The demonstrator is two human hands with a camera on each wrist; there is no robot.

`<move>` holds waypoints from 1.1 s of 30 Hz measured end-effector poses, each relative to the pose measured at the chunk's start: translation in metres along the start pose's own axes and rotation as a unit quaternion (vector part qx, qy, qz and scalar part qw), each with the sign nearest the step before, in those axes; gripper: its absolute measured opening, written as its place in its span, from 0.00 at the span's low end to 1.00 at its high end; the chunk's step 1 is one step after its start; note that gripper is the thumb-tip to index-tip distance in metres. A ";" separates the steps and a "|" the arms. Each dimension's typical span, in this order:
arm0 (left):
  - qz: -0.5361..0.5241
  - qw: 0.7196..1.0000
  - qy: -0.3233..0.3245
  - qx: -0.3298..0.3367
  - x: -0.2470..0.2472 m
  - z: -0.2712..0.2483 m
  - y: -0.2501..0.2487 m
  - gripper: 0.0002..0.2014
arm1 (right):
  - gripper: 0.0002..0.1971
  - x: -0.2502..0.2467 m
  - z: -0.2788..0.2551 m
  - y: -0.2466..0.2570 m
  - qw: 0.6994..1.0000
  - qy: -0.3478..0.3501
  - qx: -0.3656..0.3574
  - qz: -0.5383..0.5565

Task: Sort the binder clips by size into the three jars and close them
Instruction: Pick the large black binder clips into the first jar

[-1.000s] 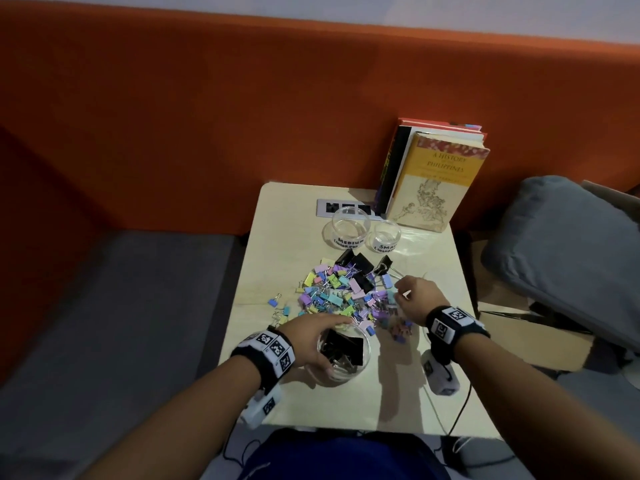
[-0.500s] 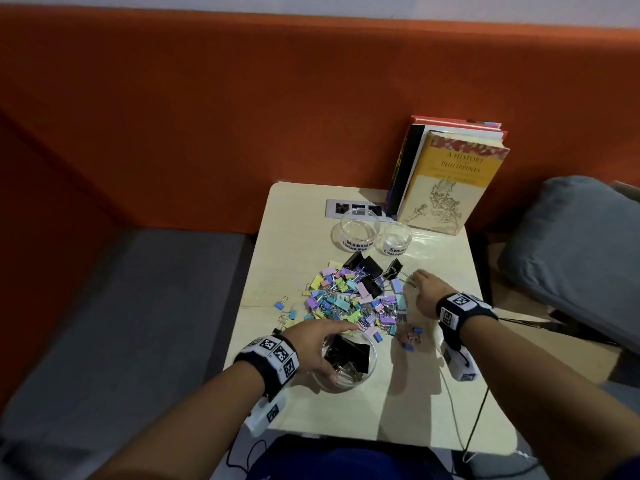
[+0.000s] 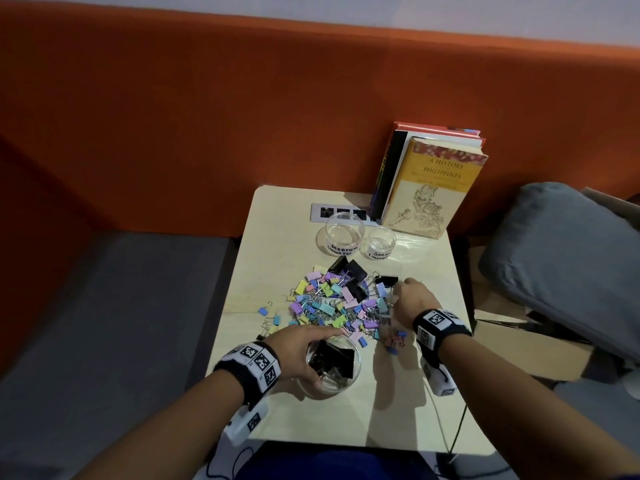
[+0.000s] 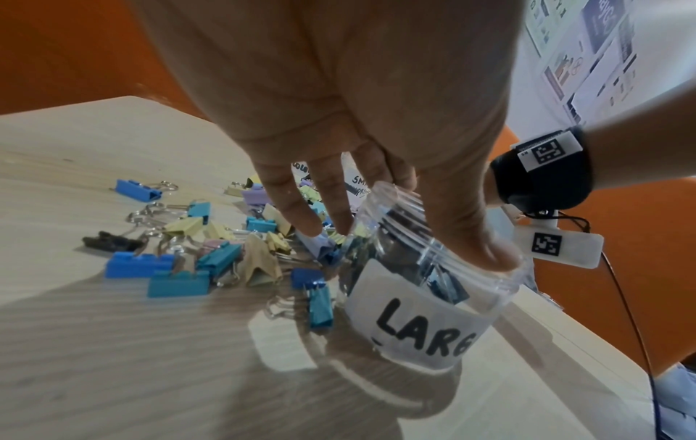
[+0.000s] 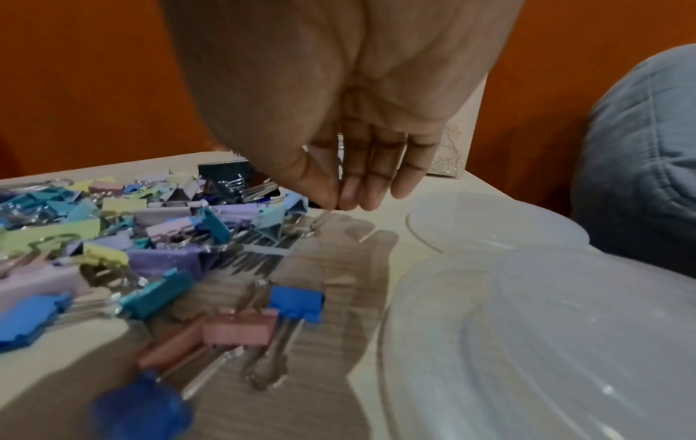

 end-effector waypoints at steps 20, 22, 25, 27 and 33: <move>0.008 1.000 0.005 -0.014 0.001 -0.007 -0.005 0.50 | 0.11 0.008 0.007 -0.003 1.000 -0.008 -0.017 0.009; 0.011 1.000 0.004 -0.012 0.001 -0.007 -0.005 0.50 | 0.09 0.007 0.004 -0.003 1.000 -0.004 -0.015 0.008; 0.010 1.000 0.001 -0.006 0.001 -0.006 -0.004 0.50 | 0.07 0.006 0.001 -0.007 1.000 0.007 0.009 0.014; 0.007 1.000 -0.001 -0.003 0.001 -0.006 -0.003 0.50 | 0.06 0.005 -0.002 -0.011 0.999 0.009 0.025 0.031; 0.011 1.000 -0.006 0.009 0.001 -0.004 -0.002 0.49 | 0.05 -0.019 -0.014 -0.009 0.995 -0.026 0.025 0.092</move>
Point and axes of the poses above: each hand's wrist, its own z-axis towards the middle knuckle, its own x-axis out of the palm, y = z × x, the point moved 8 cm from there along z, towards the middle knuckle, and after that the axes turned 8 degrees about y, right-handed, at the moved point
